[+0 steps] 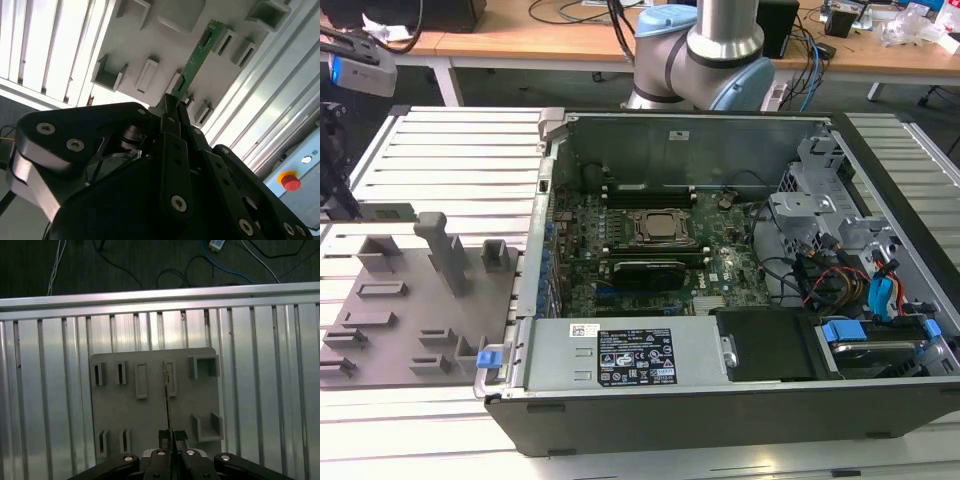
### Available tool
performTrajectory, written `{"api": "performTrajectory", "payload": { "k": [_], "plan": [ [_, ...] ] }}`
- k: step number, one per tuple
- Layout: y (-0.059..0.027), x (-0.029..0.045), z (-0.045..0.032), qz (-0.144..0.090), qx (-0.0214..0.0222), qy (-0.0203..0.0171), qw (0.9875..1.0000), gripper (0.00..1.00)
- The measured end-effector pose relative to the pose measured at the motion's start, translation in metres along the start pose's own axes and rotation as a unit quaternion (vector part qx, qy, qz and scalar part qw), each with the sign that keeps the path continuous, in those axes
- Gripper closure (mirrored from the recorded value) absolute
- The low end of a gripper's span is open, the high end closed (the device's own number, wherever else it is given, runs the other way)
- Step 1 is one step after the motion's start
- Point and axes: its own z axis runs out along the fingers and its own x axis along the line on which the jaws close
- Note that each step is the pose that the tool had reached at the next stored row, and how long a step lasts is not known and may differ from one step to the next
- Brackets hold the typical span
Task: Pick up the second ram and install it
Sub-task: 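Pick up the second ram and move it above second insertion slot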
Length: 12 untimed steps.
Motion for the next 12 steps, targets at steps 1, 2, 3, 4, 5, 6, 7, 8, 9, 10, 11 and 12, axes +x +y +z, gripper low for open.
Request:
{"api": "performTrajectory", "payload": {
  "k": [1,2,3,4,5,6,7,8,9,10,11,12],
  "plan": [
    [0.0001,-0.0011,-0.0026,0.0,0.0,0.0,1.0,0.86],
    [0.0002,-0.002,-0.0049,0.0,0.0,0.0,1.0,0.86],
    [0.0003,-0.0034,-0.009,0.0,0.0,0.0,1.0,0.86],
    [0.0005,-0.0048,-0.014,0.0,0.0,0.0,1.0,0.86],
    [0.0006,-0.0058,-0.0176,0.0,0.0,0.0,1.0,0.86],
    [0.0008,-0.0072,-0.0222,0.0,0.0,0.0,1.0,0.86],
    [0.0009,-0.0085,-0.0264,0.0,0.0,0.0,1.0,0.86],
    [0.001,-0.0093,-0.0294,0.0,0.0,0.0,1.0,0.86],
    [0.0012,-0.0107,-0.0347,0.0,0.0,0.0,1.0,0.86],
    [0.0014,-0.0119,-0.0398,0.0,0.0,0.0,1.0,0.86],
    [0.0015,-0.0125,-0.043,0.0,0.0,0.0,1.0,0.86],
    [0.0015,-0.0133,-0.0484,0.0,0.0,0.0,1.0,0.86]
  ]
}}
